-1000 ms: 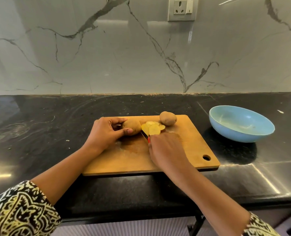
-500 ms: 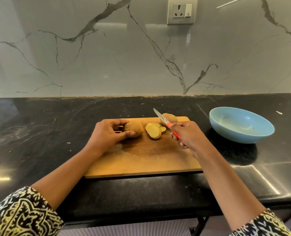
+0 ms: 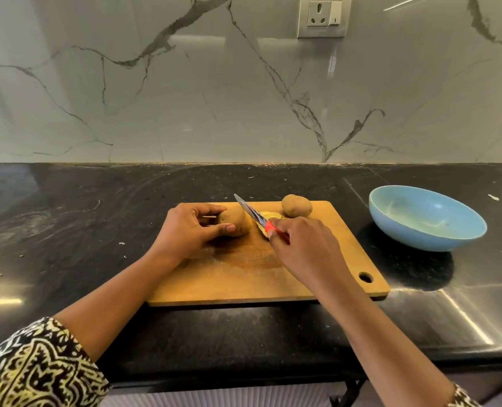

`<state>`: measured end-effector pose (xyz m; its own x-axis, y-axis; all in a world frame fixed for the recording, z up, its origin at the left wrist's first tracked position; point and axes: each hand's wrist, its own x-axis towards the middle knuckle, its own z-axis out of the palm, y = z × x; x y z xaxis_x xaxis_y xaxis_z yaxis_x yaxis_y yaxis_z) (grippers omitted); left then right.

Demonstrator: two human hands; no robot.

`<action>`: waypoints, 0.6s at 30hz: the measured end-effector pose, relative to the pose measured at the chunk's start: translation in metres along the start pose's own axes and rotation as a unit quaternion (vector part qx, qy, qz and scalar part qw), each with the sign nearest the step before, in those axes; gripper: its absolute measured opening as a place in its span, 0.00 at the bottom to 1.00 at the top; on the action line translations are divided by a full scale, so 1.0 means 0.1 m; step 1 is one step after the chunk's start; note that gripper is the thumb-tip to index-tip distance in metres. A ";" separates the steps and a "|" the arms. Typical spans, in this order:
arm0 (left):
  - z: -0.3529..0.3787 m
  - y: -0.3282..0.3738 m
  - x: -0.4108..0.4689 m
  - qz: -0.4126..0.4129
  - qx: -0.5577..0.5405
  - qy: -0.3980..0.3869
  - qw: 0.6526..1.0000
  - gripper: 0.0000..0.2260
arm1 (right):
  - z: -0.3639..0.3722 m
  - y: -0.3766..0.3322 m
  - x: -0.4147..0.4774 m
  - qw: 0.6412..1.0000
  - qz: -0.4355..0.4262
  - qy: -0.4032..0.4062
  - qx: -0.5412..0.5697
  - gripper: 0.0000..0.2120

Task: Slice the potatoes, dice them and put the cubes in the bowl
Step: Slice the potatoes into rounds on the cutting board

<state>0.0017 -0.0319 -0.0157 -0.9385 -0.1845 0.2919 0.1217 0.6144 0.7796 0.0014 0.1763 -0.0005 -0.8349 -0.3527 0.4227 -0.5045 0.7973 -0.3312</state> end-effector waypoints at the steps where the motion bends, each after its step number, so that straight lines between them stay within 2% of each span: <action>1: 0.00 0.00 0.00 0.002 0.002 0.001 1.000 0.23 | -0.01 -0.01 0.01 1.000 -0.004 0.001 -0.013 0.16; 6: 0.01 0.01 -0.01 0.016 0.012 0.007 1.000 0.22 | -0.03 -0.16 0.08 0.995 -0.037 -0.020 -0.092 0.14; 10: 0.02 0.02 -0.03 0.025 0.010 0.016 1.000 0.22 | -0.03 -0.25 0.22 0.993 -0.032 -0.074 -0.087 0.10; 18: 0.01 0.03 -0.03 0.026 0.010 0.021 0.999 0.23 | 0.02 -0.28 0.17 0.992 -0.033 -0.086 -0.088 0.11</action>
<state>0.0046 -0.0283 -0.0151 -0.9166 -0.1840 0.3549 0.1627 0.6391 0.7517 0.0004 0.1471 0.0138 -0.8340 -0.4737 0.2828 -0.5259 0.8375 -0.1481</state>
